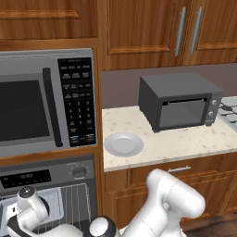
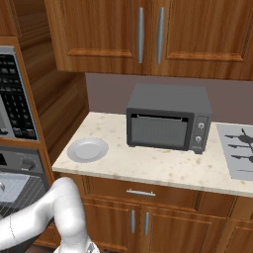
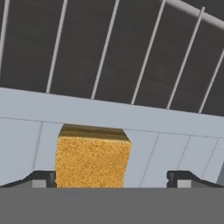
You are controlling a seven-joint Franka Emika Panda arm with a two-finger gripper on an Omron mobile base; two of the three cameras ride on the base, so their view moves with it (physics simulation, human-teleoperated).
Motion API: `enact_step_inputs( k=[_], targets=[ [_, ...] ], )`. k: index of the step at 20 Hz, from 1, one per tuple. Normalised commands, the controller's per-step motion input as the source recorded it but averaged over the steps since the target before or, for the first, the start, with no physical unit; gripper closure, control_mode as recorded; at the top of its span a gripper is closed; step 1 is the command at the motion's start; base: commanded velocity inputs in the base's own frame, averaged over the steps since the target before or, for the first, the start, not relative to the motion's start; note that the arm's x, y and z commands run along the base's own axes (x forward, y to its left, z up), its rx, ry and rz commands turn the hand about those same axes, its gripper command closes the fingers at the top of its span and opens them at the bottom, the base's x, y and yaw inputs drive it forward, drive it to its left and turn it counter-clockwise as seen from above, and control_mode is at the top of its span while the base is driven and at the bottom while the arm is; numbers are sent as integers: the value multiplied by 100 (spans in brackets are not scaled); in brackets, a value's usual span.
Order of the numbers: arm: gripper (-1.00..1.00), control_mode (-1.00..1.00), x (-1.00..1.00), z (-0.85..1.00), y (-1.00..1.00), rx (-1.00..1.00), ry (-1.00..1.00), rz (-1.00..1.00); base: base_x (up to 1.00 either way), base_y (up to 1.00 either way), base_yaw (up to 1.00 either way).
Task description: Take the baked cake out of the oven and place it on the plate for cooling. Then close the oven door.
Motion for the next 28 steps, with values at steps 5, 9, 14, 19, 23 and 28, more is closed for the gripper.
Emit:
enact_step_inputs(
  k=[5,9,14,19,23,28],
  targets=[
    [-100,-100,-7,-20,0,-5,0,0,0,0,0],
    [-100,-100,-11,-18,0,-3,0,0,0,0,0],
    [-100,-100,-22,-15,-2,-3,0,-1,0,0,0],
    [-100,-100,-12,-13,-9,-5,0,-4,0,0,0],
    [-100,-100,-1,-5,-16,-5,0,-5,0,0,0],
    [-100,-100,0,-6,-19,-4,0,-4,0,0,0]
  ],
)
